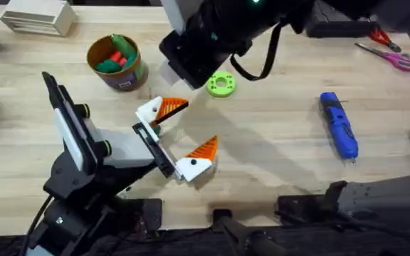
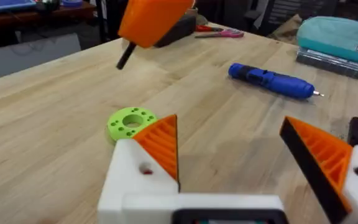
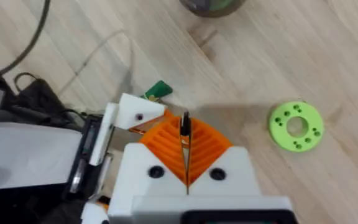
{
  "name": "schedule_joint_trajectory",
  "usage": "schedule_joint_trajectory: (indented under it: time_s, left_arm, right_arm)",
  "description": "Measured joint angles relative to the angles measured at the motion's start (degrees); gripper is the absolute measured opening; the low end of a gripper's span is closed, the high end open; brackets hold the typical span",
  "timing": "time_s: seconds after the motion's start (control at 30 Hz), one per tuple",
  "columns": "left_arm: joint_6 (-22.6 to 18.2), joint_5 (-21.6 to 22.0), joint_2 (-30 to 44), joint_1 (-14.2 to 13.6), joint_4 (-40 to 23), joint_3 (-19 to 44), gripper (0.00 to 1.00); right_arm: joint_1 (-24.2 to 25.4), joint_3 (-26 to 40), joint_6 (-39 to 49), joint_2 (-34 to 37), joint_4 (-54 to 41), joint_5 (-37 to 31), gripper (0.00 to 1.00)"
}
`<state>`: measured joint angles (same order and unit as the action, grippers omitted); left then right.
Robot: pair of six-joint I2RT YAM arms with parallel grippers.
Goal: Pick up the gripper from the table and insert it into the empty holder that is missing its gripper. Then pick up a screw, insert it into the mounting hole, and use the screwdriver to tighten it. Finally, clean up the table by picking up the vegetable and placing it into the bucket.
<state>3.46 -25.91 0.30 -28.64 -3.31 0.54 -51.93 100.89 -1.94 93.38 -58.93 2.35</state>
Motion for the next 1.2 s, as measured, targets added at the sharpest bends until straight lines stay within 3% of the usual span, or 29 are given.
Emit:
schedule_joint_trajectory:
  time_s: [0.4, 1.2]
  left_arm:
    - [0.0, 0.0, 0.0, 0.0, 0.0, 0.0, 0.987]
    - [0.0, 0.0, 0.0, 0.0, 0.0, 0.0, 0.987]
  right_arm:
    - [-5.1, 0.2, -1.8, 1.9, -1.2, 3.5, 0.007]
    - [-5.3, 0.2, -2.4, 4.5, -1.2, 4.6, 0.007]
